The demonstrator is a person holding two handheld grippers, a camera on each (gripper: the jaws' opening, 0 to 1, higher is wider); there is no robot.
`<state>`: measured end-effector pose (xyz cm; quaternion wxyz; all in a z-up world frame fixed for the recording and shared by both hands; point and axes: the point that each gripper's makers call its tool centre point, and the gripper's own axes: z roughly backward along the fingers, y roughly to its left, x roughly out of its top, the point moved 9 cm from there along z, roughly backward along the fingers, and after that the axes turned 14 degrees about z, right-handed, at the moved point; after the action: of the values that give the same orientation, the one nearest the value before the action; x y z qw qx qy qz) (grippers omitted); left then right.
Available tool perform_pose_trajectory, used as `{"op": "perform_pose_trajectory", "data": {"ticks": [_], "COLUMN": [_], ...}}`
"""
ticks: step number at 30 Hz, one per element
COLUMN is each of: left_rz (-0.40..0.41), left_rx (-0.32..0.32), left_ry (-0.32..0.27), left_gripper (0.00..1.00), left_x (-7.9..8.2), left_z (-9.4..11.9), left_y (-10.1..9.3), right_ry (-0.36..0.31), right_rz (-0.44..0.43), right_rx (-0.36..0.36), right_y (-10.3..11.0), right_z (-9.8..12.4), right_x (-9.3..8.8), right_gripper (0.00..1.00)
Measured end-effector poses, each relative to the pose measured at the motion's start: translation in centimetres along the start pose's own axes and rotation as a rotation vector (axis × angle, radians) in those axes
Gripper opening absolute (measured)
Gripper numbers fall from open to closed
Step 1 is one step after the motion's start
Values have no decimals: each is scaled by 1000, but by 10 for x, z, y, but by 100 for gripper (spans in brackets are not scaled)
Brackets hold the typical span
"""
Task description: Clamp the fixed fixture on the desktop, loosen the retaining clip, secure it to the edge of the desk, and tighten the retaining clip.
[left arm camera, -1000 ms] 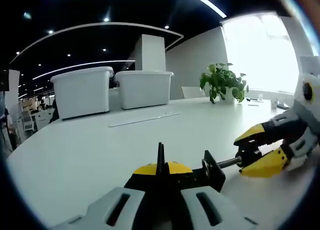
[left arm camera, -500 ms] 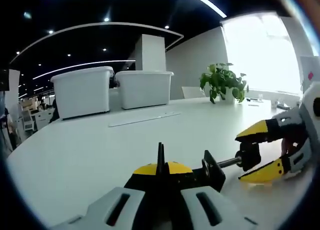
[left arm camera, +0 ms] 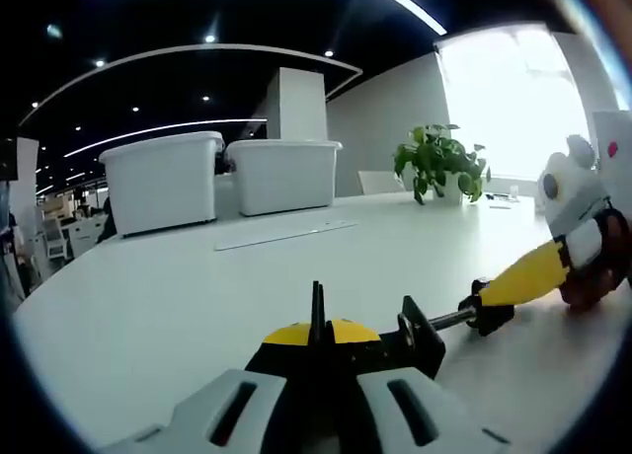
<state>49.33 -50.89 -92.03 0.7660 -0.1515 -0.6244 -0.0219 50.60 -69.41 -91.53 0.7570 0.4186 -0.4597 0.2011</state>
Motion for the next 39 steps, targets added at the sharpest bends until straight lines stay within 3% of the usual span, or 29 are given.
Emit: {"op": "perform_pose_trajectory", "data": {"ticks": [5, 8, 13, 16, 18, 21, 24, 27, 31, 35, 37, 39], "left_rz": [0, 0, 0, 1, 1, 1, 1, 1, -2, -1, -1, -1], "left_rx": [0, 0, 2, 8, 9, 10, 9, 10, 11, 12, 11, 11], "left_ry": [0, 0, 0, -1, -1, -1, 0, 0, -1, -1, 0, 0], "left_gripper": [4, 4, 4, 4, 4, 4, 4, 4, 4, 4, 4, 4], "left_x": [0, 0, 0, 0, 0, 0, 1, 1, 1, 1, 1, 2], "left_z": [0, 0, 1, 1, 1, 1, -2, -3, -3, -3, -3, -4], "left_y": [0, 1, 1, 1, 1, 2, 4, 4, 4, 4, 4, 5], "right_ry": [10, -6, -40, -83, -90, -105, -120, -124, -132, -108, -86, -73], "right_rz": [9, 126, 522, 874, 1002, 1123, 1378, 1478, 1492, 1223, 1028, 914], "right_rx": [10, -3, -46, -71, -92, -110, -139, -156, -171, -126, -88, -88], "right_y": [5, 9, 18, 27, 26, 29, 34, 34, 33, 28, 26, 26], "right_z": [1, 1, 0, -2, -4, -4, -6, -7, -5, -4, -3, 6], "right_x": [-2, -1, 1, -2, 0, -3, -7, -9, -8, -3, 2, 9], "right_gripper": [24, 23, 23, 22, 22, 22, 22, 22, 23, 25, 31, 35]}}
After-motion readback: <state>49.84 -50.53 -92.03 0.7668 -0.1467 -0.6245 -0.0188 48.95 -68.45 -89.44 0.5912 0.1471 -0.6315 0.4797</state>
